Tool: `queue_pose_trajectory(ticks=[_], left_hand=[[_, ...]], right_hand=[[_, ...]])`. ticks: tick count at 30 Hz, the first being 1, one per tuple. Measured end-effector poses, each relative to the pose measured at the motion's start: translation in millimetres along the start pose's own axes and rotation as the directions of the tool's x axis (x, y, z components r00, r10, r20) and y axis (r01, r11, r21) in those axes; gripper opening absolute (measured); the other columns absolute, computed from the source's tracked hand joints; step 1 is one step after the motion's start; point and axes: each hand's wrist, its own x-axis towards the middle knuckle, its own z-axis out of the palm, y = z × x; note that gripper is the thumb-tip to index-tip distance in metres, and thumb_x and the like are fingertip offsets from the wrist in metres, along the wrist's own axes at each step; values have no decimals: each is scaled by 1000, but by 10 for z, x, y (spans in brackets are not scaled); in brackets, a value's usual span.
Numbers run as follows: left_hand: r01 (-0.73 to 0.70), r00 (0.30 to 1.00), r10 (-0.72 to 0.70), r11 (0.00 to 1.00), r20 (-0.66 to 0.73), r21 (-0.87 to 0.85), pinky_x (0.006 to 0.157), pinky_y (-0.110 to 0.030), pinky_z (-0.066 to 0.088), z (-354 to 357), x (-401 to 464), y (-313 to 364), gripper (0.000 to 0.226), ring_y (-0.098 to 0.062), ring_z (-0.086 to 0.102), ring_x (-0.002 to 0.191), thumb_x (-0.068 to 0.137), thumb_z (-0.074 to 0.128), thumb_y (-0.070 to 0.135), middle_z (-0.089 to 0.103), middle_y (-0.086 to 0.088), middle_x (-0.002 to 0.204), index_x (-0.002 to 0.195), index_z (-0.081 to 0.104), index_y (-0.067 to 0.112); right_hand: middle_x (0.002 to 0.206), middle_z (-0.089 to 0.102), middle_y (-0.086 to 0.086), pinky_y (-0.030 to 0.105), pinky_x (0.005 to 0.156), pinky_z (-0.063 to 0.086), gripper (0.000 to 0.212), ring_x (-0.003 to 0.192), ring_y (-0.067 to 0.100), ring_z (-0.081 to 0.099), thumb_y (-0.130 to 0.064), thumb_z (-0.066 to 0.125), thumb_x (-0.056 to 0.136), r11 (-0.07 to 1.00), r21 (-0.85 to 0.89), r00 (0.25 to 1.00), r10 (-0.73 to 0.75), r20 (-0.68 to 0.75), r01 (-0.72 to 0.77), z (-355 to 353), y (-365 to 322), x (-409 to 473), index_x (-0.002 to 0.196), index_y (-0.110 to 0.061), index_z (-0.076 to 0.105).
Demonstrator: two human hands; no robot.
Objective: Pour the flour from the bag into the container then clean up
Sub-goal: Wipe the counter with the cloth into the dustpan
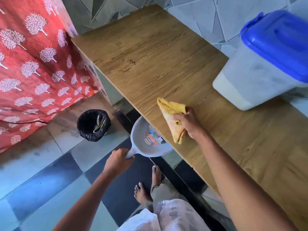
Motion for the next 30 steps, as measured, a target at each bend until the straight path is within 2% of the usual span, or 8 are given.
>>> queue_pose_trajectory(ticks=[3,5,10,13,18,22,25,30], left_hand=[[1,1000,-1,1000,21,-5,58,-32,43,90,-55,-6,27,-28,56,67,81,60,40,55,8,60,84,64,14],[6,999,-5,1000,38,-23,57,-35,47,139,-98,-1,30,-27,61,67,78,58,44,60,6,61,79,64,15],[-7,999,9,999,48,-42,58,-37,53,234,-177,98,31,-20,63,64,75,56,47,65,4,63,76,65,17],[5,999,-3,999,54,-35,57,-37,52,302,-236,168,33,-18,63,64,74,54,49,65,4,64,75,65,17],[-10,1000,10,999,17,-33,57,-37,47,426,-388,309,31,-24,60,65,81,61,43,61,1,60,73,61,13],[-11,1000,11,1000,-27,-18,57,-37,45,535,-524,435,28,-25,57,63,83,67,35,59,-1,58,73,60,9],[-10,999,10,1000,-40,2,56,-35,43,610,-615,492,26,-23,57,62,84,67,34,59,1,58,74,62,11],[-9,999,10,1000,-41,26,57,-36,48,730,-742,597,27,-23,61,63,84,66,37,64,0,62,78,66,11]], right_hand=[[94,72,5,32,72,51,28,85,20,64,-7,63,74,957,-276,970,-149,-192,93,-581,-50,49,98,-15,75],[107,68,14,38,83,54,37,97,29,64,-5,61,80,768,-631,927,-307,-217,107,-964,-11,108,115,-13,72],[119,53,18,46,91,53,42,106,40,59,-14,61,84,423,-884,904,-271,-332,-198,-1487,378,359,125,-20,66],[132,46,21,49,96,49,45,116,43,55,-20,65,88,396,-898,941,-185,-284,-193,-1238,559,331,131,-10,55],[135,51,13,42,101,46,52,119,33,55,-21,62,88,492,-833,962,-223,160,252,-315,659,-154,139,-11,54],[109,64,0,19,83,47,39,96,9,59,-10,61,84,837,-497,931,-38,362,228,-145,597,-632,123,-15,67],[85,65,-4,18,60,45,35,69,2,58,-16,60,72,942,-310,974,-61,219,129,-511,492,-734,106,-10,67],[114,60,16,42,88,55,34,99,32,64,-11,67,83,679,-719,917,-366,-158,147,-1703,305,-536,118,-9,69]])
